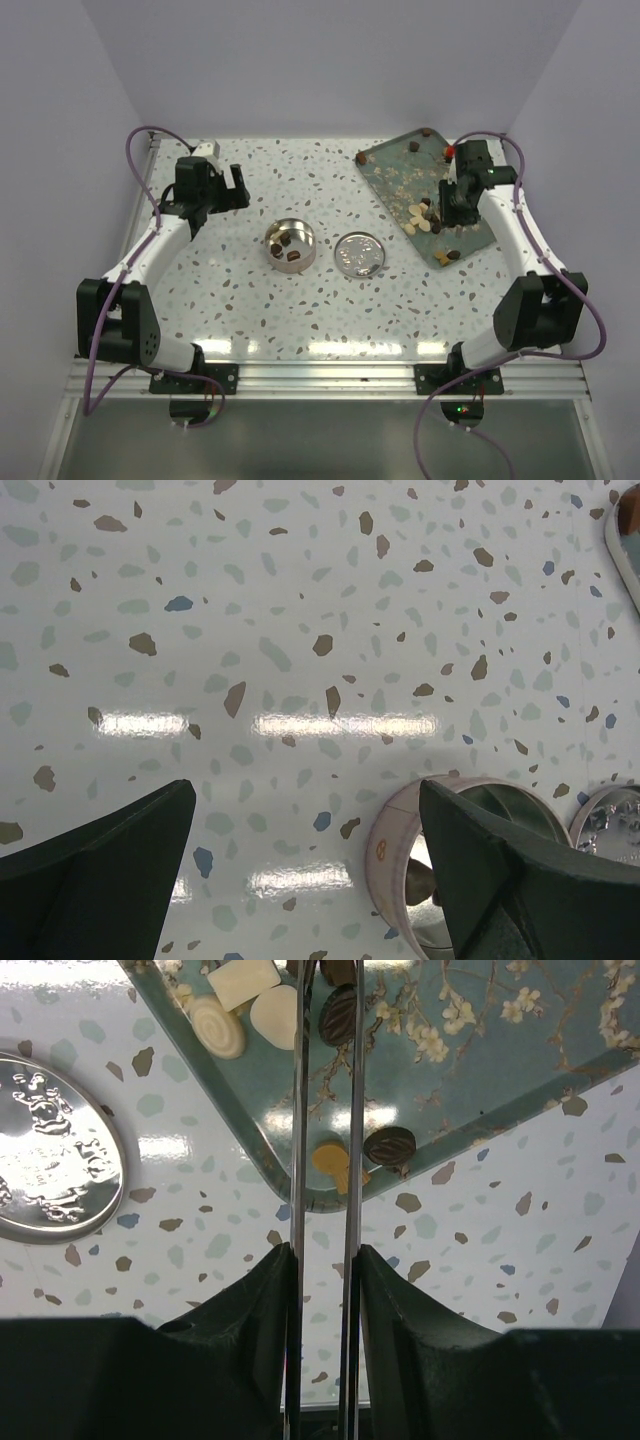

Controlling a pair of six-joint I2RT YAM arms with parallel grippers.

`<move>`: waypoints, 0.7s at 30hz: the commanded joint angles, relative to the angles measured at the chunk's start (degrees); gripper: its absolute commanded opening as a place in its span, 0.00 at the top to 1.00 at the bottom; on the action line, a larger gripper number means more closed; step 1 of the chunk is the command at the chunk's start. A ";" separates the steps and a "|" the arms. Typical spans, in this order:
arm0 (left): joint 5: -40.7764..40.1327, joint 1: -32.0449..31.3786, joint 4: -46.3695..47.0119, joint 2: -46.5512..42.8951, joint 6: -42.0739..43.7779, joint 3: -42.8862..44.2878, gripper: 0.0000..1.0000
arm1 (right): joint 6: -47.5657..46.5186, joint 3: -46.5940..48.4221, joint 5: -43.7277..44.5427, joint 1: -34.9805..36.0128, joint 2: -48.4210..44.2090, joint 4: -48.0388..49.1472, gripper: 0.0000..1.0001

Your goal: Pack the chocolate

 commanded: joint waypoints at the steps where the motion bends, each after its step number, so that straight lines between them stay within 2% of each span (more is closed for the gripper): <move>1: -0.11 -0.35 1.29 -0.85 0.14 -0.18 0.00 | 0.38 0.19 -0.44 0.01 0.19 1.69 0.66; 21: 0.33 -0.35 1.64 -0.41 0.05 -0.01 0.00 | 0.73 -0.51 -0.79 0.01 -0.34 -0.07 0.63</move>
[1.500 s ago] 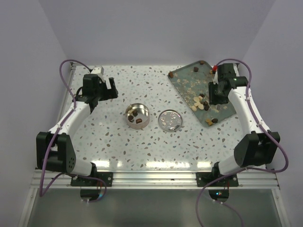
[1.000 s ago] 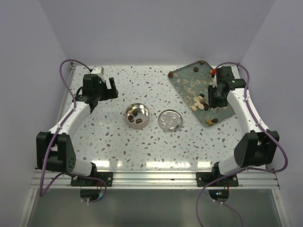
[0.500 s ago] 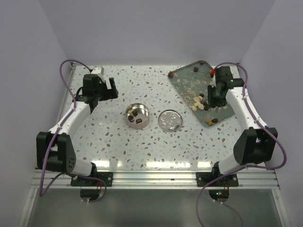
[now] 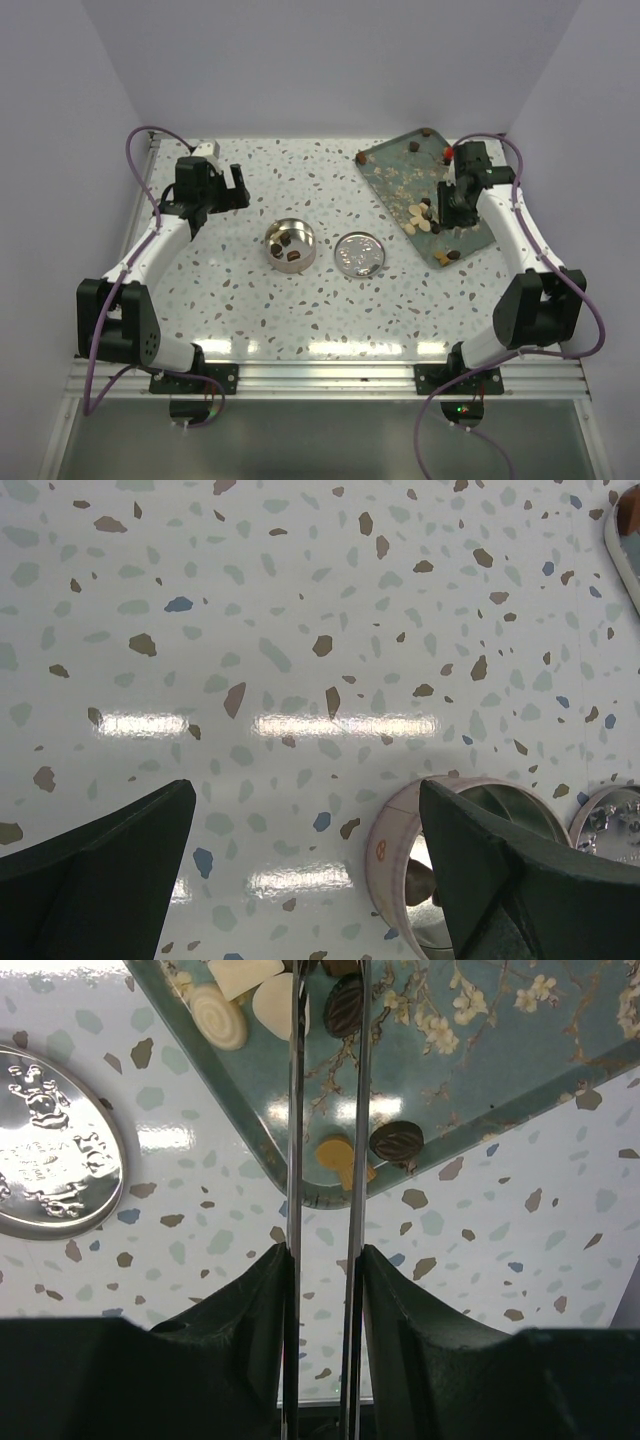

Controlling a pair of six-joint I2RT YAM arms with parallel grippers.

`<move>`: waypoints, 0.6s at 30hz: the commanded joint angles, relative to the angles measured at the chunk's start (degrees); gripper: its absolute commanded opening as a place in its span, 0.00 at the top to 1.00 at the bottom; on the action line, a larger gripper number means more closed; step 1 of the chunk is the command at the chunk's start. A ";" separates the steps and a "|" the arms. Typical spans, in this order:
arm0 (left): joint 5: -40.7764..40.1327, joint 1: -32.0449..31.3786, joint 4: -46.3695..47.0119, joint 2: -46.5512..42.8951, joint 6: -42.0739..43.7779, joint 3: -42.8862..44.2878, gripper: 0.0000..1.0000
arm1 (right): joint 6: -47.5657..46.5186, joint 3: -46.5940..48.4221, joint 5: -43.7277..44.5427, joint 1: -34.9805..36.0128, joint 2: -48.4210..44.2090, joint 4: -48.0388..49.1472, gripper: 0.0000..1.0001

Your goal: Pack the chocolate

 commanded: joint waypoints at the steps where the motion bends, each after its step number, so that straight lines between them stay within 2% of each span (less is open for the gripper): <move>1: 0.22 -0.35 1.71 -0.50 0.14 0.02 0.00 | 0.45 -0.07 -0.20 0.01 -1.10 -0.11 0.64; 10: 0.31 -0.35 1.79 -0.76 0.05 -0.42 0.00 | 0.45 1.94 1.55 0.01 -1.19 -1.60 0.73; 18: 0.31 -0.35 1.71 -0.68 0.22 -0.07 0.00 | 0.27 13.45 1.74 0.10 -0.49 -5.91 0.75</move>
